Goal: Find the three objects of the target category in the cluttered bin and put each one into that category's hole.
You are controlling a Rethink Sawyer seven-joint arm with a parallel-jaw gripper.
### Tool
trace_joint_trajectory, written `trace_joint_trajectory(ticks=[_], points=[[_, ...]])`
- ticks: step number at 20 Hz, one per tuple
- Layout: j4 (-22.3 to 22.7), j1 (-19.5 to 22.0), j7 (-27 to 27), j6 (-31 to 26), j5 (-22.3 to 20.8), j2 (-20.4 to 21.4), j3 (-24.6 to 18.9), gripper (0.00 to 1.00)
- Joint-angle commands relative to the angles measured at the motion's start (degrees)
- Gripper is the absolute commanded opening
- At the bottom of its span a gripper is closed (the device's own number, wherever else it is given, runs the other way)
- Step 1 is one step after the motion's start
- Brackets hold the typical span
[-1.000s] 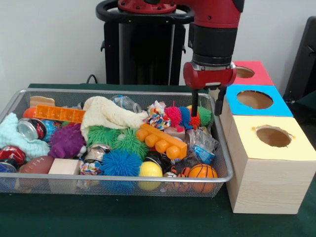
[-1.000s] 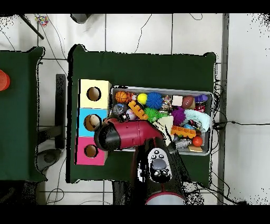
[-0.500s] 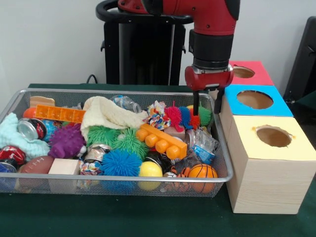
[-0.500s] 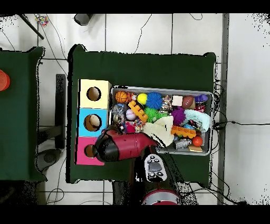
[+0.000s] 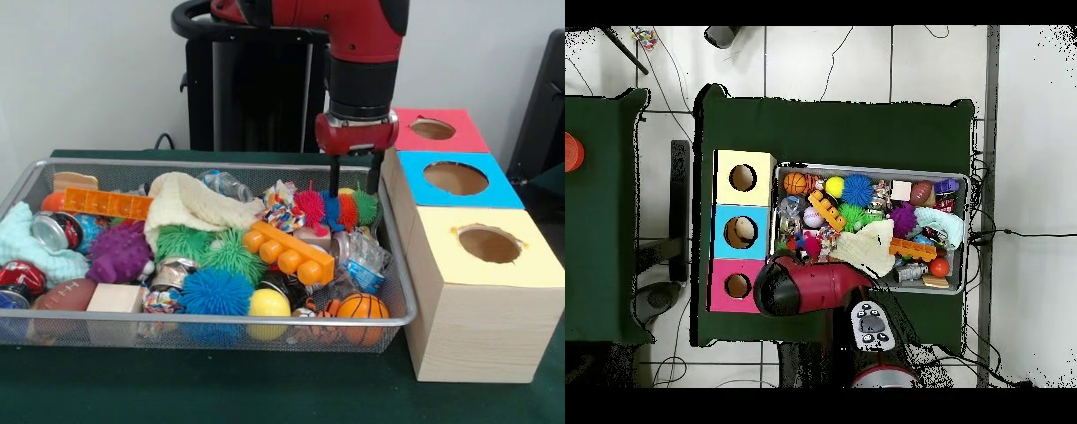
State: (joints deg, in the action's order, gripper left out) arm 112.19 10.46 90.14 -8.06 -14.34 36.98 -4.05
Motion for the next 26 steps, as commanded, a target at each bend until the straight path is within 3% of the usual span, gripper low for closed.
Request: trace_joint_trajectory(ticks=[1,9,14,19,26], points=[[-1.9,0.5,5.5,-12.1,2.7,5.1,-1.2,1.0],[-10.1,-3.0,8.3,-20.7,4.7,4.7,1.5,1.0],[-13.8,-3.5,8.9,-21.3,5.1,1.6,1.7,1.0],[-15.6,-3.7,8.7,-23.7,5.4,1.2,1.8,1.0],[-20.9,0.0,4.2,-21.3,4.8,-4.9,-1.0,1.0]])
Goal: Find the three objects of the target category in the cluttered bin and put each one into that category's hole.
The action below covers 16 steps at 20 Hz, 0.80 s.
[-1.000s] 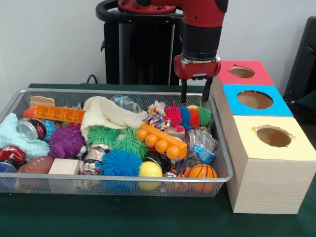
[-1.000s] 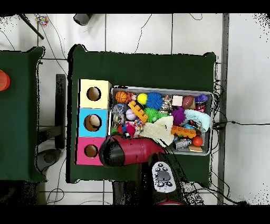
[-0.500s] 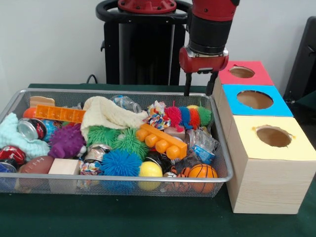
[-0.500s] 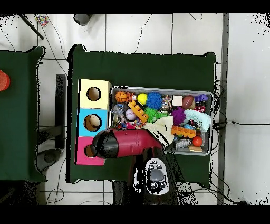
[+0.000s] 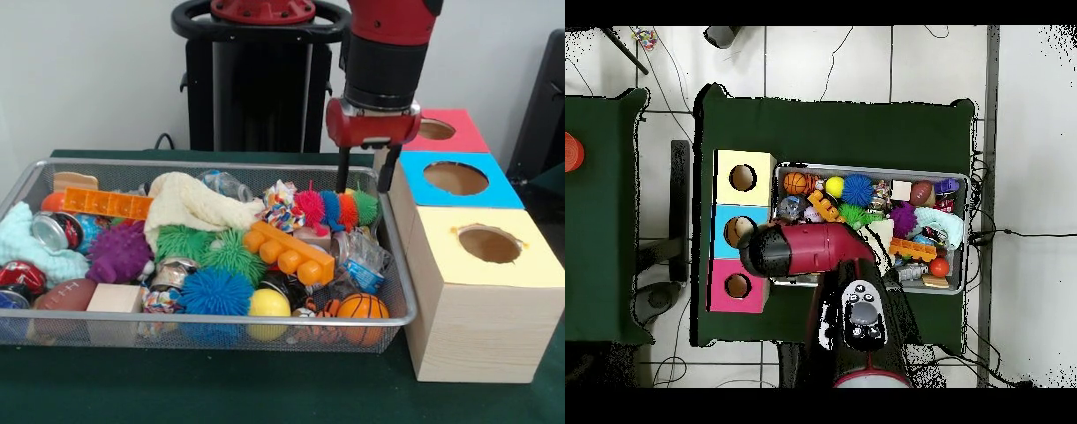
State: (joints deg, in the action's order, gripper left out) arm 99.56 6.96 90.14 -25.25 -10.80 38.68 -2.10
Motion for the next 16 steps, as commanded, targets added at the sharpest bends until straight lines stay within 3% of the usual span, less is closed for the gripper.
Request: trace_joint_trajectory(ticks=[1,4,9,16], points=[[-9.1,3.9,3.7,-3.9,1.0,-7.5,-3.2,1.0],[-11.2,4.8,3.3,-2.2,0.1,-10.6,-3.3,1.0],[-13.9,2.6,5.8,-0.6,-1.0,-13.5,-0.5,1.0],[-8.9,-0.8,9.7,6.4,-2.3,-13.3,2.2,1.0]])
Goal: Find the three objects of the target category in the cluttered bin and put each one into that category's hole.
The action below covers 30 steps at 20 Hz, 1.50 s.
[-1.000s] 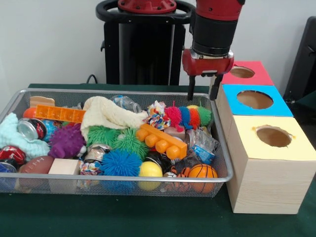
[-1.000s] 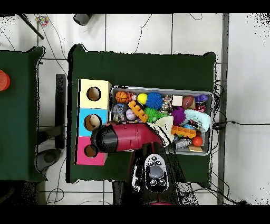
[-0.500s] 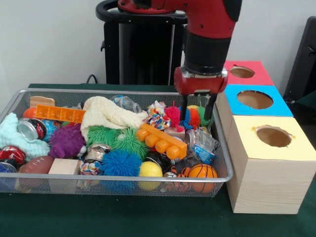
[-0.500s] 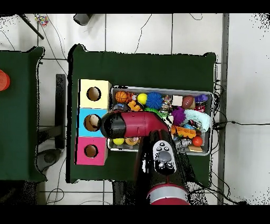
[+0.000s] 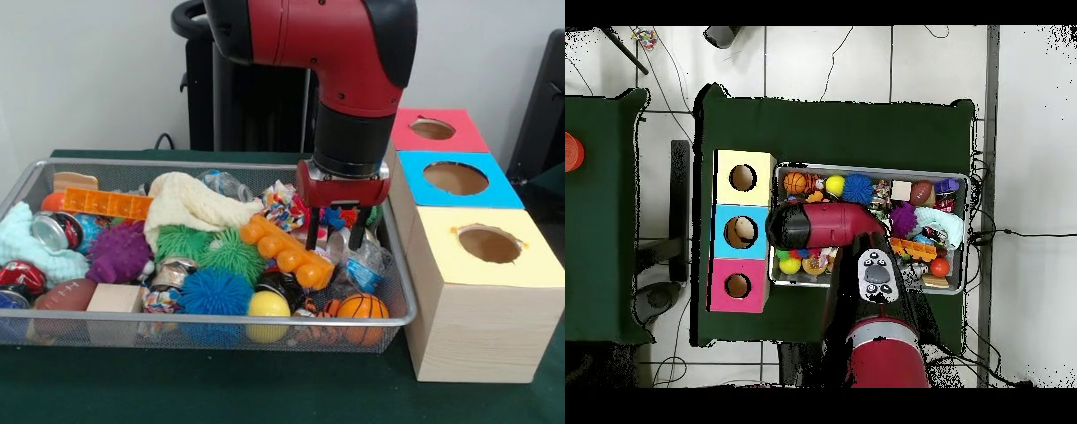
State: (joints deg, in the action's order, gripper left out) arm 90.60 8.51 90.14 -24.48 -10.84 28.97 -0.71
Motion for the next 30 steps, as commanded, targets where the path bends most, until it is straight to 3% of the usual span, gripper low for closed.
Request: trace_joint_trajectory(ticks=[1,8,17,25,30], points=[[0.7,-2.8,10.0,6.5,-2.3,-3.6,1.2,1.0],[3.7,-4.3,10.5,10.7,-1.3,-3.7,1.5,1.0],[10.2,-3.7,10.6,10.3,1.1,0.8,-0.9,1.0],[11.3,-2.8,10.8,9.6,3.0,2.7,-2.1,1.0],[11.6,-4.7,12.5,8.8,4.5,3.1,-0.5,1.0]])
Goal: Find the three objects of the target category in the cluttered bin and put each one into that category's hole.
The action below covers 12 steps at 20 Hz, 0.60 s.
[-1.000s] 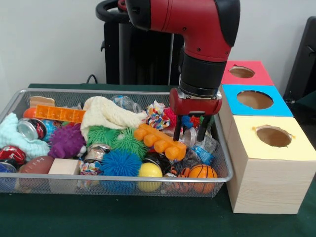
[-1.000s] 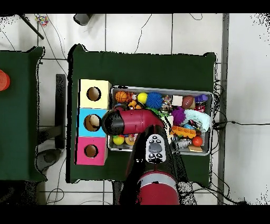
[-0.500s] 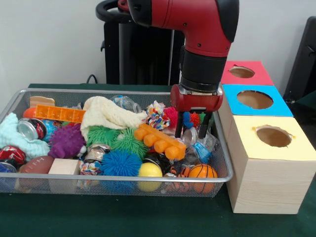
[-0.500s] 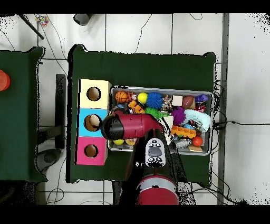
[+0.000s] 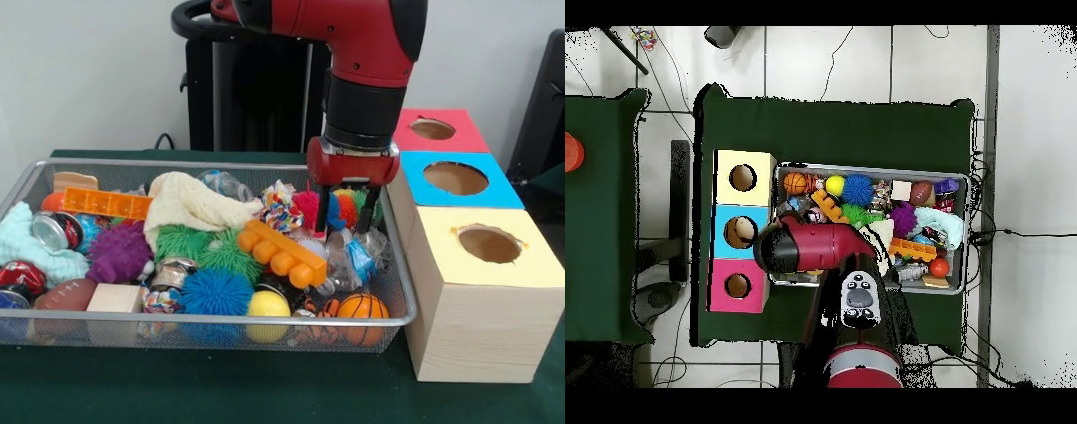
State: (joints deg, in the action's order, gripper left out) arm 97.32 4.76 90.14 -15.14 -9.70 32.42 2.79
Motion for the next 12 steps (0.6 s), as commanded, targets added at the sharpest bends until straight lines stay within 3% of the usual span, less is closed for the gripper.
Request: trace_joint_trajectory(ticks=[1,9,12], points=[[4.6,-1.2,12.8,-0.6,3.8,-0.5,-3.8,1.0],[-2.1,-4.5,14.0,-8.3,9.2,-0.8,-0.9,1.0],[-5.2,-5.3,13.8,-9.0,10.9,-2.9,0.1,1.0]])
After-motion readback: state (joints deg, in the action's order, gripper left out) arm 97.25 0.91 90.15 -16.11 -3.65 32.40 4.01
